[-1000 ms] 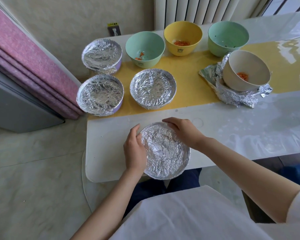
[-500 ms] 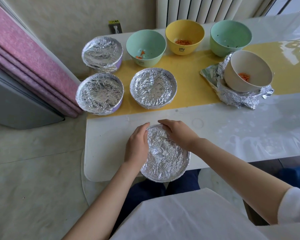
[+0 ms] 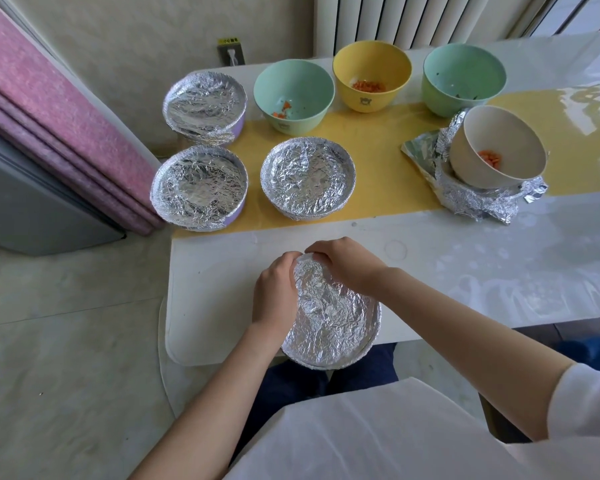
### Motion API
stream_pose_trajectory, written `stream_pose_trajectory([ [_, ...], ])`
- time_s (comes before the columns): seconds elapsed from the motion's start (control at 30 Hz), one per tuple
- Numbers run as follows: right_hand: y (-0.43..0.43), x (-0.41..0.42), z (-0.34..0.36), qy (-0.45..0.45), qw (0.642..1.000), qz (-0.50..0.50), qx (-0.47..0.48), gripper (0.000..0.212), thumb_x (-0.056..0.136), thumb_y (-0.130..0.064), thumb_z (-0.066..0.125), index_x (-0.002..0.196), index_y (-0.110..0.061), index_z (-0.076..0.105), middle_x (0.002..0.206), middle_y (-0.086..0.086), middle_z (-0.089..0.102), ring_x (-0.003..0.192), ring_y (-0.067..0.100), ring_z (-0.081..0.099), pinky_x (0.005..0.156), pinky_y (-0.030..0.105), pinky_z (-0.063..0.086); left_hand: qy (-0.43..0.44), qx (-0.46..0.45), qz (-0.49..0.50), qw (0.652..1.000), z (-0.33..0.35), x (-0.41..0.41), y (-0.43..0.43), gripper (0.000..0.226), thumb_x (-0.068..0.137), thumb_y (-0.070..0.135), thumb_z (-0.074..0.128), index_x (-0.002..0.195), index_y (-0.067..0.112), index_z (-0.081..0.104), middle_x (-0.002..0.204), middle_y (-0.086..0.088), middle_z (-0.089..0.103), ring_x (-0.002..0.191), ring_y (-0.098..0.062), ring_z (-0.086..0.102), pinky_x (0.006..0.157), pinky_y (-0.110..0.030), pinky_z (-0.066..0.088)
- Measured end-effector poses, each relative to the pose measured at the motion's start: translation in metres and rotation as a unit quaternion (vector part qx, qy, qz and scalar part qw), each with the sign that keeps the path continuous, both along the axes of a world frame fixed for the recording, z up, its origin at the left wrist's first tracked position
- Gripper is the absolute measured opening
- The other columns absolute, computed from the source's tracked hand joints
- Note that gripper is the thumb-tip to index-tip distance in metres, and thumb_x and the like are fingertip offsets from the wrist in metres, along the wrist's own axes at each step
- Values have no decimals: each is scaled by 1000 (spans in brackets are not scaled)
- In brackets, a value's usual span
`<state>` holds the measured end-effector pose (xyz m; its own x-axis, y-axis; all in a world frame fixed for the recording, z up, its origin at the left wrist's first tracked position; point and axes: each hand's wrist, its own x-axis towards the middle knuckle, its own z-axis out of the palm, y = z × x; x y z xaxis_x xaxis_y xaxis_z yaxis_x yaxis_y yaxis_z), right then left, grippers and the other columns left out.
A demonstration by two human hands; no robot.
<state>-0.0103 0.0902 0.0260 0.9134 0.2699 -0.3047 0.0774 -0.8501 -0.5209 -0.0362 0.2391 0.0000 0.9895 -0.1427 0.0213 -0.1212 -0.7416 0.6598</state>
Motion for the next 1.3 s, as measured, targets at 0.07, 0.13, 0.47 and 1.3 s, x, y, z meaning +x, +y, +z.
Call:
stream_pose_trajectory([
  [0.07, 3, -1, -1, -15, 1000, -8, -1, 23, 96, -8, 44, 104, -5, 65, 86, 15, 68, 80, 33, 59, 70, 39, 46, 2, 0, 1, 1000, 1, 0, 0, 23, 94, 1, 46, 110, 4, 62, 97, -14, 69, 85, -34, 63, 72, -41, 50],
  [0.13, 5, -1, -1, -18, 1000, 0, -23, 20, 94, -7, 44, 95, -7, 64, 79, 15, 64, 72, 32, 55, 63, 36, 42, 7, 5, 6, 1000, 1, 1, -1, 22, 94, 1, 46, 108, 3, 62, 95, -15, 69, 84, -35, 62, 71, -41, 49],
  [0.47, 12, 5, -5, -26, 995, 43, -84, 21, 97, -12, 43, 108, -11, 60, 89, 12, 66, 83, 33, 60, 61, 32, 37, -2, 27, 12, 1000, 2, -2, -1, 15, 97, 7, 45, 104, 4, 58, 86, -16, 68, 74, -36, 61, 60, -38, 44],
  [1.3, -11, -6, -2, -44, 999, -3, 19, 30, 100, -20, 43, 123, -13, 59, 118, 6, 65, 106, 26, 59, 87, 33, 41, 52, -68, 96, 992, -1, -20, -9, 28, 97, 5, 38, 114, 11, 60, 90, -12, 68, 80, -31, 59, 61, -25, 31],
])
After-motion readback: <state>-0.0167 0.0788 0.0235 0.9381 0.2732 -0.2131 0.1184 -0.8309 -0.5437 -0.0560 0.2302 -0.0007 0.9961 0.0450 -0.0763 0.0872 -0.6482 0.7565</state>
